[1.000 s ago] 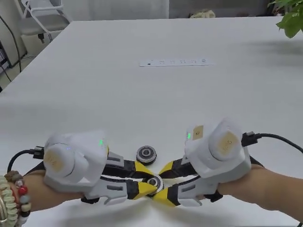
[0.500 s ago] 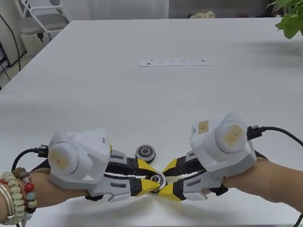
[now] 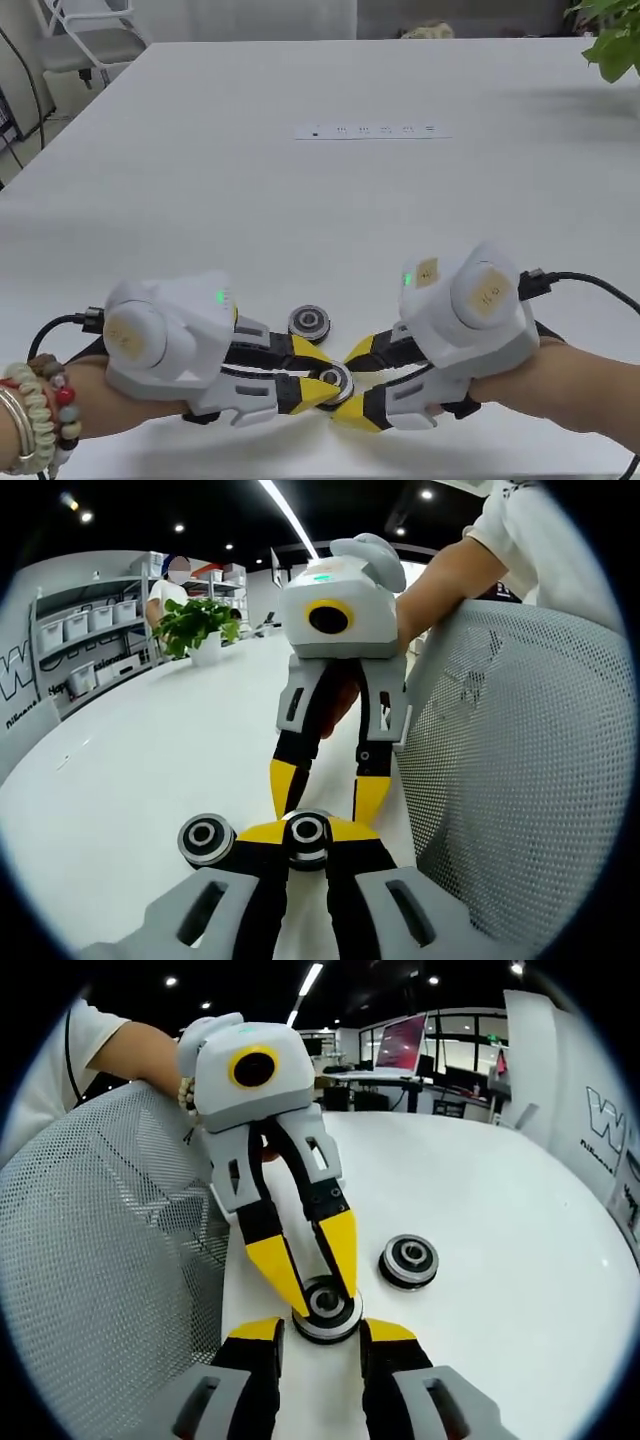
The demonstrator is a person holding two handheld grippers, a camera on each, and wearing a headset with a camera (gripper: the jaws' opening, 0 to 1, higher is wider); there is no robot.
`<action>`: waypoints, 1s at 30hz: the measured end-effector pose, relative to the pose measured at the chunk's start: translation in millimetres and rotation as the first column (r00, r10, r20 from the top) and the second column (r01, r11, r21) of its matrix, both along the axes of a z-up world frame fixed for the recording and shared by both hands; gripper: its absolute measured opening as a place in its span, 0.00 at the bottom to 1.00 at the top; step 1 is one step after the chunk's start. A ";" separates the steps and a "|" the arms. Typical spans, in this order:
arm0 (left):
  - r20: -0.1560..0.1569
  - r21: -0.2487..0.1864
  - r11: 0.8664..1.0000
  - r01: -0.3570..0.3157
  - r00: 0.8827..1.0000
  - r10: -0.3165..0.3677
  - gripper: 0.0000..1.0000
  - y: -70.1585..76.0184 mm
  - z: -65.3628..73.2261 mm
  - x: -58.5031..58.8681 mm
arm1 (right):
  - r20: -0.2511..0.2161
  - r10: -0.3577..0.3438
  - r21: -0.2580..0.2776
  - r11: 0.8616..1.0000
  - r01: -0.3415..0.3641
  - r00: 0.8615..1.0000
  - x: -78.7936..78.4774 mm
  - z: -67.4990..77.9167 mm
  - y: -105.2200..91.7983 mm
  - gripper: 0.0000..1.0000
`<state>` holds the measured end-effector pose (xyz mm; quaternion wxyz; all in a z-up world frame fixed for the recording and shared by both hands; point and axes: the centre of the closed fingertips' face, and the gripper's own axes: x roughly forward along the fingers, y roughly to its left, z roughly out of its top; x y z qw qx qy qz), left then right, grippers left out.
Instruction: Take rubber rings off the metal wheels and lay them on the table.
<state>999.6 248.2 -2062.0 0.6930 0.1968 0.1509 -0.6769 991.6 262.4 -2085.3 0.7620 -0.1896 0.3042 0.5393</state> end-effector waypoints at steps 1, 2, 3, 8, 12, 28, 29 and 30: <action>0.001 0.000 1.000 0.001 1.000 -0.001 0.08 0.0 -0.1 0.1 | 0.003 0.000 -0.001 1.000 0.000 1.000 0.8 0.6 -0.8 0.27; 0.001 -0.001 1.000 0.002 1.000 -0.002 0.08 0.0 -0.1 0.2 | 0.006 -0.003 0.006 1.000 0.003 1.000 2.4 2.5 -2.0 0.25; 0.001 -0.002 1.000 0.003 1.000 -0.003 0.08 0.1 -0.2 0.1 | -0.013 -0.022 0.033 0.999 0.022 1.000 4.8 6.2 -2.5 0.23; 0.002 -0.002 1.000 0.003 1.000 -0.003 0.08 0.0 -0.4 0.3 | -0.011 -0.011 0.024 1.000 0.011 1.000 2.4 5.2 -3.1 0.22; 0.005 0.000 1.000 0.006 1.000 -0.006 0.08 -0.2 -0.5 -0.2 | -0.007 0.000 0.017 1.000 0.000 1.000 1.8 4.9 -4.0 0.22; 0.006 -0.002 1.000 0.006 1.000 -0.006 0.08 0.0 -0.1 0.1 | 0.006 0.025 -0.011 1.000 -0.025 1.000 1.2 4.6 -8.5 0.19; 0.005 -0.004 1.000 0.008 1.000 -0.008 0.08 0.1 -0.1 0.0 | 0.007 0.027 -0.013 1.000 -0.027 1.000 1.1 4.5 -8.5 0.19; 0.005 -0.005 1.000 0.010 1.000 -0.010 0.08 0.1 -0.1 -0.1 | 0.006 0.027 -0.013 1.000 -0.027 1.000 1.1 4.3 -8.7 0.19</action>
